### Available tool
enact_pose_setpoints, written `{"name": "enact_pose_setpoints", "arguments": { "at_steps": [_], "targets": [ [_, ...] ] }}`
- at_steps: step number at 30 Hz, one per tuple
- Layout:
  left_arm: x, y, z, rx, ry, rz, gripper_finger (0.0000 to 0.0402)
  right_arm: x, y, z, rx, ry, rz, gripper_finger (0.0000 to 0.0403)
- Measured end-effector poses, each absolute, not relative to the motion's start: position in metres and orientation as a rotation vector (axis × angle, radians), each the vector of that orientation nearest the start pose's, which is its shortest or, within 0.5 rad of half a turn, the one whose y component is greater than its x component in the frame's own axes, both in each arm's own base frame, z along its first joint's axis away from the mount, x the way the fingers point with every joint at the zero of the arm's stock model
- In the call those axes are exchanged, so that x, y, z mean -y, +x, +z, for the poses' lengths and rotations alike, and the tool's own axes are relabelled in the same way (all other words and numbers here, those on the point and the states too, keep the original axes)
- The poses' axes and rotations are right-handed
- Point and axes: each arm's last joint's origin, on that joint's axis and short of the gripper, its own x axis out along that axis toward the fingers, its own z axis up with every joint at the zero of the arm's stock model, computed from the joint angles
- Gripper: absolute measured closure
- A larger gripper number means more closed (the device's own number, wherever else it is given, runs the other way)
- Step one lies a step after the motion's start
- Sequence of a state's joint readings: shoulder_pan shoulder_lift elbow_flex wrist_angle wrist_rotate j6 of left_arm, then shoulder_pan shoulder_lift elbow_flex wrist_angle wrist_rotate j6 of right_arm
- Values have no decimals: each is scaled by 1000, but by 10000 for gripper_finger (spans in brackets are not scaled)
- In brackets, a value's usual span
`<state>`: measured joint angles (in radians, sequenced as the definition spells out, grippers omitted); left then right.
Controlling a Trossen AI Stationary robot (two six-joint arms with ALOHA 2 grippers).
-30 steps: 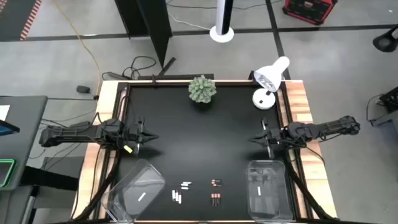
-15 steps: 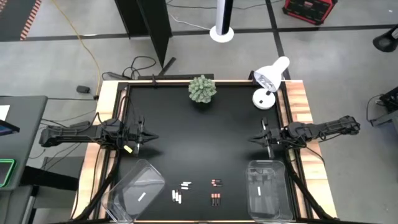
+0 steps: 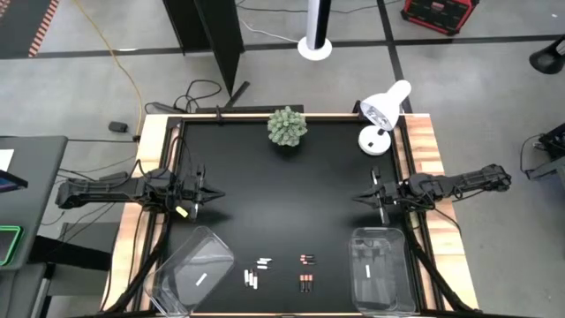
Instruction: Sort batteries
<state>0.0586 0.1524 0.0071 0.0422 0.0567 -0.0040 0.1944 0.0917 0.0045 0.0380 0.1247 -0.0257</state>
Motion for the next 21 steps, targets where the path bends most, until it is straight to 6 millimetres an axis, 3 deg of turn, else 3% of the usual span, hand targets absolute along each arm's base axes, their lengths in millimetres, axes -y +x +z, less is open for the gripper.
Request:
{"name": "enact_pose_setpoints", "arguments": {
  "at_steps": [11, 15, 19, 21],
  "targets": [
    [-5, 106, 158, -103, -10, 2, 397, -16, 102, 161, -48, -36, 70, 372],
    [-5, 106, 157, -103, -10, 2, 397, -16, 102, 163, -25, -148, 68, 372],
    [-5, 106, 158, -103, -10, 2, 397, -16, 100, 181, 159, -130, 50, 372],
    [-5, 106, 158, -103, -10, 2, 397, -13, 96, 199, 343, -104, 10, 372]
  ]
}}
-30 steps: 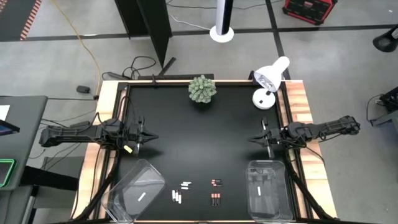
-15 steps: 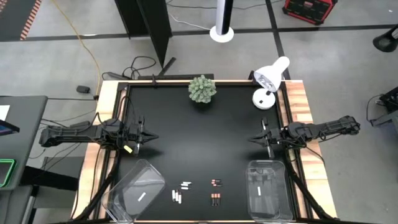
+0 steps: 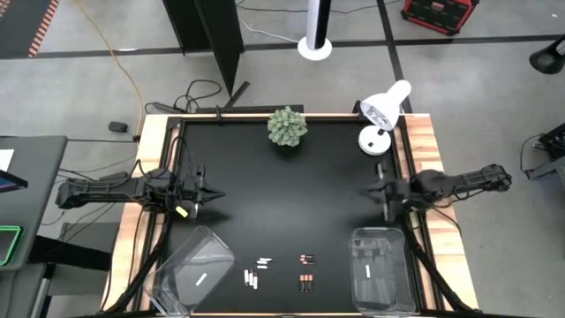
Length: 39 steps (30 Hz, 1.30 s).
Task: Sort batteries
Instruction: Put the black battery into the right transparent bin
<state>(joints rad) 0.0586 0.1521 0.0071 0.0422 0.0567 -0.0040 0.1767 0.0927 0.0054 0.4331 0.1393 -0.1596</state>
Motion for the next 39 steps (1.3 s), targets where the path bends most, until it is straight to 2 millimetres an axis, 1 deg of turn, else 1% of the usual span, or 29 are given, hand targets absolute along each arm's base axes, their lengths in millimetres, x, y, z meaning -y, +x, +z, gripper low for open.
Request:
{"name": "enact_pose_setpoints", "arguments": {
  "at_steps": [2, 4, 6, 8, 11, 14, 17, 22, 26, 29, 31, 36, 39],
  "targets": [
    [-5, 106, 158, -103, -10, 2, 397, -9, 89, 218, 522, 14, -7, 372],
    [-5, 106, 158, -103, -10, 2, 397, -6, 83, 236, 588, 133, -6, 372],
    [-5, 106, 158, -103, -10, 2, 397, -3, 83, 250, 522, 198, -12, 372],
    [-5, 106, 157, -103, -10, 2, 397, -2, 89, 259, 395, 244, -24, 372],
    [-5, 106, 157, -103, -10, 3, 397, -4, 107, 266, 259, 278, -10, 372],
    [-5, 106, 157, -103, -10, 3, 397, -8, 127, 277, 191, 274, 62, 372],
    [-5, 106, 158, -103, -10, 3, 397, -14, 148, 282, 104, 317, 112, 372],
    [-5, 106, 159, -92, -8, 3, 397, -29, 185, 279, -45, 392, 153, 372],
    [-5, 106, 159, -90, -95, 8, 397, -47, 214, 270, -168, 403, 190, 372],
    [-5, 106, 160, -75, -160, 18, 397, -62, 235, 267, -225, 356, 225, 372],
    [-5, 106, 160, -80, -203, 22, 397, -71, 248, 263, -252, 290, 244, 372],
    [-5, 106, 160, -77, -271, 27, 397, -85, 278, 244, -341, 234, 254, 372],
    [-5, 106, 160, -75, -308, 34, 397, -90, 293, 231, -450, 156, 303, 372]
  ]
}}
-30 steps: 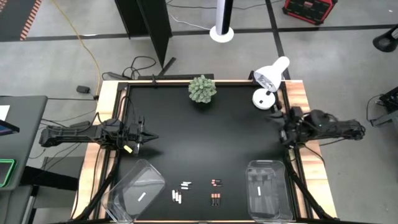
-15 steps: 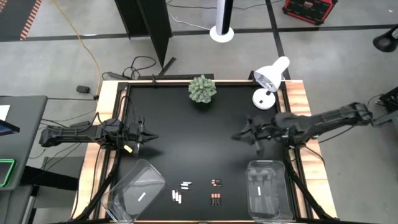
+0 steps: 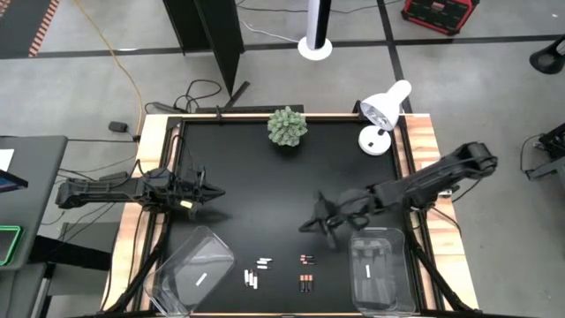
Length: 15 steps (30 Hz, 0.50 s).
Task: Sort batteries
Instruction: Put the black battery into the right transparent bin
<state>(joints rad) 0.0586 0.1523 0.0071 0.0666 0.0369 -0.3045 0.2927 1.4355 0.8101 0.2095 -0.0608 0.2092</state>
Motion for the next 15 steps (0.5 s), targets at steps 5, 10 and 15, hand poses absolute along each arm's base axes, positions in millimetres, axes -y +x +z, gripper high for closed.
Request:
{"name": "enact_pose_setpoints", "arguments": {
  "at_steps": [5, 10, 15],
  "targets": [
    [-6, 106, 160, -73, -311, 47, 397, -99, 312, 214, -699, 54, 316, 358],
    [-6, 106, 160, -72, -264, 74, 397, -118, 324, 208, -848, -44, 332, 311],
    [-7, 106, 160, -71, -246, 78, 397, -130, 335, 208, -897, -105, 340, 246]
  ]
}}
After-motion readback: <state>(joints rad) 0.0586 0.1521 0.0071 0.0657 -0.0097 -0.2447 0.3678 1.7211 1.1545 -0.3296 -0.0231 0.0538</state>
